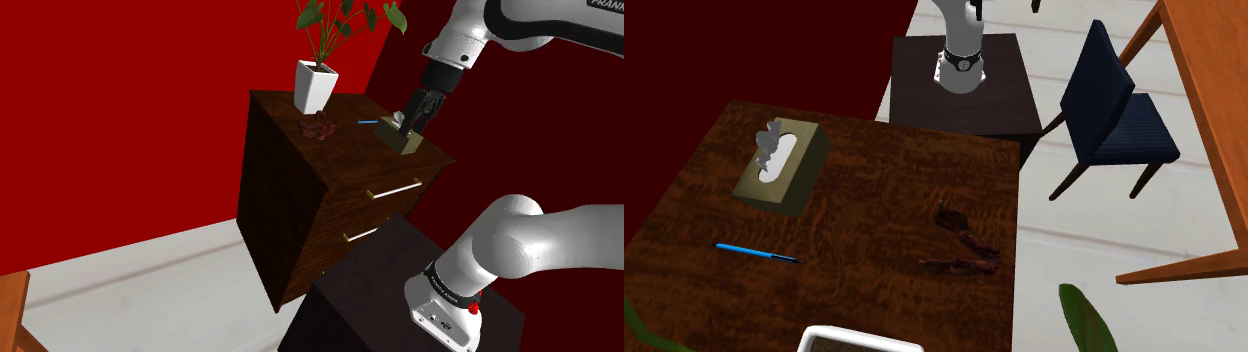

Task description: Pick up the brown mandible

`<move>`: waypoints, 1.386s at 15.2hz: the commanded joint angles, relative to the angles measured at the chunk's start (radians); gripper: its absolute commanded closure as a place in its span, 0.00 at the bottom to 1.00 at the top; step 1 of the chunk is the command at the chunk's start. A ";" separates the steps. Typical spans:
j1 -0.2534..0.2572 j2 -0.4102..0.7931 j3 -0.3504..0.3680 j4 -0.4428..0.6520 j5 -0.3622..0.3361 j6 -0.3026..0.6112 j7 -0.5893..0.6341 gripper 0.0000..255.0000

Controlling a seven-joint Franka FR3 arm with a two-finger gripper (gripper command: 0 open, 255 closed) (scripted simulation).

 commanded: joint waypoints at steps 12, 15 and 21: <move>0.016 0.366 -0.041 0.081 -0.105 0.311 -0.194 0.00; 0.020 0.475 -0.047 0.131 -0.126 0.380 -0.238 0.00; 0.024 0.696 -0.054 0.265 -0.164 0.490 -0.316 0.00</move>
